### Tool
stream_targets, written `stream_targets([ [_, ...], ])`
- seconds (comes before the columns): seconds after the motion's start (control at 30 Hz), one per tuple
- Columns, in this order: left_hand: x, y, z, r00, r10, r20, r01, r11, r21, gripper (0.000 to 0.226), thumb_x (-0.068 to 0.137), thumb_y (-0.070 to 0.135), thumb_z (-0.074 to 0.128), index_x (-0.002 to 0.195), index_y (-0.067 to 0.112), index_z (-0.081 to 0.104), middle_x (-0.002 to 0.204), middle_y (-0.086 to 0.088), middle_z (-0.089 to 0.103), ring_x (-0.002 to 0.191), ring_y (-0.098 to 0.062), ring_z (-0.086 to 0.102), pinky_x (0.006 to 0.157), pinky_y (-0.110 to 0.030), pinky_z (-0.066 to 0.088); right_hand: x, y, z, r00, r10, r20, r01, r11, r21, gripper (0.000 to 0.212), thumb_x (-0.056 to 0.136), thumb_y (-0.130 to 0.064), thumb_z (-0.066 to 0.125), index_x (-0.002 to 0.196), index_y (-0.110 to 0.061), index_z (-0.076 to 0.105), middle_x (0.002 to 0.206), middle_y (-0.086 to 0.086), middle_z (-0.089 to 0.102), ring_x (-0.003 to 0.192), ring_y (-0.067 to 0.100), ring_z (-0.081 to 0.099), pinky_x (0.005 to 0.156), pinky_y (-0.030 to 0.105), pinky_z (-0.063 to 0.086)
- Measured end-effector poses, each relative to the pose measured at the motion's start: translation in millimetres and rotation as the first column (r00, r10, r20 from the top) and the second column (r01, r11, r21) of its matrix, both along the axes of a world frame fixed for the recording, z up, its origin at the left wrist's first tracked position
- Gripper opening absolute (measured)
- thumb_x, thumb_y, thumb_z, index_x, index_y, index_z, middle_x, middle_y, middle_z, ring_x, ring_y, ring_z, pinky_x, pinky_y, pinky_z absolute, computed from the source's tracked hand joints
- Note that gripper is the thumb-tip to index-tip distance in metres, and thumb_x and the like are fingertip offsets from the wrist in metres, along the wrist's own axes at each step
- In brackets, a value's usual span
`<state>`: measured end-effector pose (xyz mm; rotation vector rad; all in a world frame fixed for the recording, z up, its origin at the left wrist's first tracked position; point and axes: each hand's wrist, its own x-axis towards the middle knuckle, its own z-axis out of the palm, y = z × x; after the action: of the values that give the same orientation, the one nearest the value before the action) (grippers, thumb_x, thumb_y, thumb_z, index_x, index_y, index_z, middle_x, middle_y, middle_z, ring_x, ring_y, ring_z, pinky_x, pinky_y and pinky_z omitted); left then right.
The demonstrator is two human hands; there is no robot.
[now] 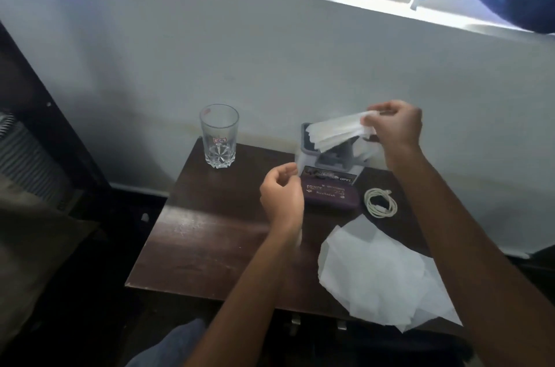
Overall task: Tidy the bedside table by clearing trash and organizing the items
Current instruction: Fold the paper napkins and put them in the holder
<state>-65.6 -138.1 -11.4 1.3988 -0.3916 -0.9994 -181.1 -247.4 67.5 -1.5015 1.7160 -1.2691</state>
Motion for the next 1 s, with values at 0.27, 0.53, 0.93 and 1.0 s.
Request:
stream_targets([
  [0.27, 1.9, 1.1, 5.3, 0.998, -0.026, -0.062, 0.029, 0.998, 0.053, 0.030, 0.087, 0.002, 0.046, 0.080, 0.026, 0.063, 0.084, 0.004, 0.063, 0.075, -0.012, 0.057, 0.075, -0.031, 0.050, 56.0, -35.3, -7.0, 0.893, 0.012, -0.450, 0.018, 0.998, 0.062, 0.026, 0.082, 0.007, 0.048, 0.100, -0.002, 0.064, 0.099, 0.017, 0.062, 0.079, 0.031, 0.057, 0.071, 0.036, 0.052],
  [0.53, -2.5, 0.6, 7.8, 0.993, -0.075, -0.096, 0.082, 0.994, 0.072, 0.029, 0.084, 0.005, 0.046, 0.074, 0.027, 0.063, 0.076, 0.005, 0.058, 0.069, -0.016, 0.051, 0.077, -0.035, 0.050, 65.0, -36.9, -26.4, 0.900, 0.133, -0.414, -0.068, 0.984, 0.167, 0.025, 0.079, 0.002, 0.057, 0.102, -0.006, 0.063, 0.110, 0.017, 0.061, 0.086, 0.033, 0.061, 0.075, 0.042, 0.056],
  [0.93, -6.3, 1.7, 3.1, 0.984, -0.128, -0.123, 0.137, 0.988, 0.065, 0.027, 0.089, 0.007, 0.045, 0.081, 0.026, 0.063, 0.095, 0.001, 0.065, 0.077, -0.010, 0.056, 0.077, -0.032, 0.051, 33.4, -7.0, -17.1, 0.970, 0.185, -0.160, -0.156, 0.972, 0.176, 0.016, 0.081, -0.021, 0.064, 0.093, -0.010, 0.066, 0.084, 0.007, 0.066, 0.079, 0.026, 0.066, 0.079, 0.043, 0.054],
  [1.0, -8.6, 1.9, 2.5, 0.981, -0.152, -0.122, 0.161, 0.985, 0.062, 0.026, 0.089, 0.008, 0.047, 0.078, 0.026, 0.063, 0.098, 0.000, 0.066, 0.078, -0.009, 0.056, 0.075, -0.030, 0.049, 6.2, 17.5, -14.6, 0.968, 0.226, -0.112, -0.202, 0.961, 0.191, 0.010, 0.083, -0.011, 0.060, 0.092, -0.007, 0.065, 0.078, 0.006, 0.065, 0.066, 0.020, 0.063, 0.068, 0.035, 0.052],
])
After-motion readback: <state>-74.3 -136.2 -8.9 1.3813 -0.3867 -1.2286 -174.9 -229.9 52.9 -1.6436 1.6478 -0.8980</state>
